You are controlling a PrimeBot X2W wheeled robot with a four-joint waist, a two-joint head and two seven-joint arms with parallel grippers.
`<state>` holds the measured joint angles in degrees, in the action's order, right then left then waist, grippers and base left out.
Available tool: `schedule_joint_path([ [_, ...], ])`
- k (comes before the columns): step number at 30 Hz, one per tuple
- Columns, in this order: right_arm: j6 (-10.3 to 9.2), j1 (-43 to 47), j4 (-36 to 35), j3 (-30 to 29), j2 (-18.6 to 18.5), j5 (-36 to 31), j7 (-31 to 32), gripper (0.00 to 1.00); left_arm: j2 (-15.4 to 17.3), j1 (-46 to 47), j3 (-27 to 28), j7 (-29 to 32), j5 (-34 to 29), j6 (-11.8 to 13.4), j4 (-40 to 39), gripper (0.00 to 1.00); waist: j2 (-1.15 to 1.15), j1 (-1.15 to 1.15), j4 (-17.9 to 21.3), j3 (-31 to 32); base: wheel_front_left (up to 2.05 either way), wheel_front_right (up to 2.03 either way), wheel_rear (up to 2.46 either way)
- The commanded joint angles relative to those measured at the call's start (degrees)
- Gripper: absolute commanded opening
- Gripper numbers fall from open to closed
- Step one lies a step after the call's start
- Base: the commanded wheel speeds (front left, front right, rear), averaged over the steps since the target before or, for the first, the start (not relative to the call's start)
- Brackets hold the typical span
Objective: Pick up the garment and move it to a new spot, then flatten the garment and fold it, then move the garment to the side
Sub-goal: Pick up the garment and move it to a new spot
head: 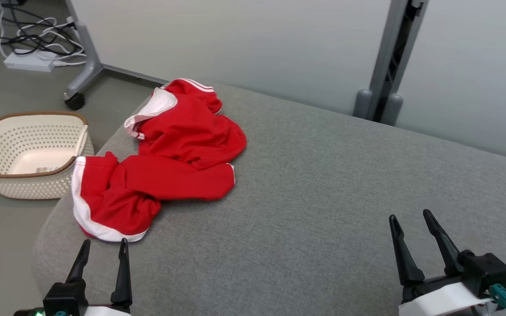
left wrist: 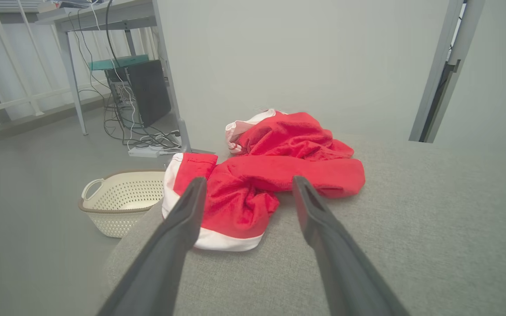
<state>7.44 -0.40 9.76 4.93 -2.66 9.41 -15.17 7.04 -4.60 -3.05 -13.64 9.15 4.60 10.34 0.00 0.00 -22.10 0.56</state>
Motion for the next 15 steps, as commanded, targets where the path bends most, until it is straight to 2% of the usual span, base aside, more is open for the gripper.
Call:
schedule_joint_path([
  [1, 0.09, -0.2, 0.0, 0.0, -0.4, 0.0, -0.1, 1.0, 0.4, -0.6, 0.1, 0.0, 0.3, 0.4, -0.3, 1.0, 0.0, 0.0, -0.9, -0.2, 0.0, 0.0, 0.0],
  [10, 0.09, -0.9, 0.1, 0.1, -0.4, -0.4, -0.1, 1.0, 0.8, -0.2, 0.2, 2.7, 1.1, 1.0, -3.1, 1.0, 0.0, 0.0, -0.5, -1.1, 0.0, 0.0, 0.0],
  [15, 0.09, -1.5, 0.0, -0.3, -0.4, -1.0, -0.1, 1.0, 3.0, 3.0, 0.6, 7.5, 1.5, 0.1, -6.7, 1.0, 0.0, 0.0, 0.5, -2.3, 0.0, 0.0, 0.0],
])
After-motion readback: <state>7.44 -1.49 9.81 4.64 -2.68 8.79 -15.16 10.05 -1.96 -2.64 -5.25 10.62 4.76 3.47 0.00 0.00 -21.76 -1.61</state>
